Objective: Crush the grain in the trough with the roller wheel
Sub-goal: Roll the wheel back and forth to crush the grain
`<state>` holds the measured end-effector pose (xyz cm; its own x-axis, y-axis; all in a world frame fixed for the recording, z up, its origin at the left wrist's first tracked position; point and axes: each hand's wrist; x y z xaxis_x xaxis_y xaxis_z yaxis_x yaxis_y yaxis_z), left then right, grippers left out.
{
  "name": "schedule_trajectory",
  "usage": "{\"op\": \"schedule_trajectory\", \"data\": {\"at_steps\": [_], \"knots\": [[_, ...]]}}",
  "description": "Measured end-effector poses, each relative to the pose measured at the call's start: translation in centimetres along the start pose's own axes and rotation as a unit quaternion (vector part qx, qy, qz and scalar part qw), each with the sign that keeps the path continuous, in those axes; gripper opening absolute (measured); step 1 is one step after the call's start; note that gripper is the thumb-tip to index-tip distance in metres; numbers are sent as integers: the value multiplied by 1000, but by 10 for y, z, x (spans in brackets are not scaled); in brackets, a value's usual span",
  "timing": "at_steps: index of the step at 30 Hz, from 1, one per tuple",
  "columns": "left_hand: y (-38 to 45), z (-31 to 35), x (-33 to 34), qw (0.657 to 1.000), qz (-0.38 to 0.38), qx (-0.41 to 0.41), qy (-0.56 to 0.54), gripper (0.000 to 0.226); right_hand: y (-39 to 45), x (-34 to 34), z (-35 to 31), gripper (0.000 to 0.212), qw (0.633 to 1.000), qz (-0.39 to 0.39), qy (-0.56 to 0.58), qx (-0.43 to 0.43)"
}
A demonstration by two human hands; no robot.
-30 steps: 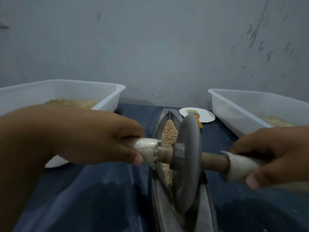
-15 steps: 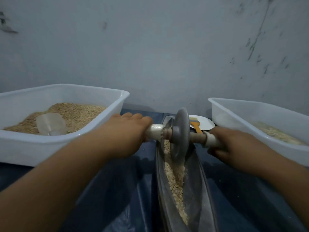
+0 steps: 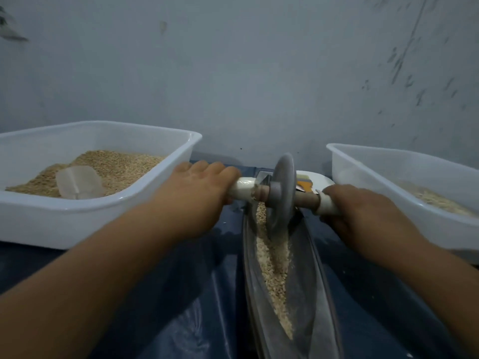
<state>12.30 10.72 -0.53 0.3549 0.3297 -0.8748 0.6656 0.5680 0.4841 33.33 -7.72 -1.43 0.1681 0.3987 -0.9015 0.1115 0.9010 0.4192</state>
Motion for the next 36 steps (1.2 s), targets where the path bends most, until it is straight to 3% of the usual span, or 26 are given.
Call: {"op": "schedule_trajectory", "data": {"at_steps": [2,7,9,11,12,15,17,18,20,24,25,27,29,31,34,36], "knots": [[1,-2,-3,999,-35,-4,-12,27,0,-5,-2,20,1000,-14,-3,-4],[-10,-10,-43,960,-274,-10,-64,16,-13,-42,-1,25,980,-181,79,-9],[-14,-12,-54,954,-294,1,-51,16,-17,-56,0,42,964,-243,111,-11],[-11,-9,-52,958,-277,-1,-75,15,-17,-58,3,56,954,-272,125,-17],[-9,-7,-46,964,-254,-4,-82,16,-15,-53,4,53,955,-265,130,-17],[-2,-2,-17,994,-101,-1,-30,18,-8,-24,6,26,986,-129,104,-1],[0,0,-2,1000,-10,0,8,24,-2,-8,3,25,998,-42,36,0],[1,0,2,1000,0,-5,9,26,0,-5,1,29,1000,-24,8,-2],[3,-4,2,999,-46,-8,-21,23,2,-10,-1,27,999,-32,-17,-7],[3,-19,-16,964,-241,-12,-110,15,-9,-36,5,16,988,-143,59,-8],[2,-19,-16,963,-245,-9,-113,15,-11,-38,5,16,983,-163,85,-4],[4,-14,-8,980,-175,-6,-94,15,-9,-30,6,15,987,-126,100,-3],[7,-6,6,997,-53,-12,-50,22,-2,-12,7,23,999,-37,31,-5],[9,-1,16,999,13,-26,-21,29,5,2,5,31,998,7,-64,1],[10,-3,18,999,-2,-32,-43,25,11,3,6,31,993,12,-118,5],[9,-11,12,995,-73,-19,-70,19,7,-10,9,22,996,-29,-78,-13]]}}
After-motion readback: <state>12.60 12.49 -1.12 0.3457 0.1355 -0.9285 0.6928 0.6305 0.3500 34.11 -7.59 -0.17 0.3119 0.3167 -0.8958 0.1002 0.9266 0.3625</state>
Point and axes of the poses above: each hand's wrist, its own y-axis towards the middle knuckle, its own x-axis out of the palm, z = x × y, and after that the axes turned 15 degrees about -x, right-handed
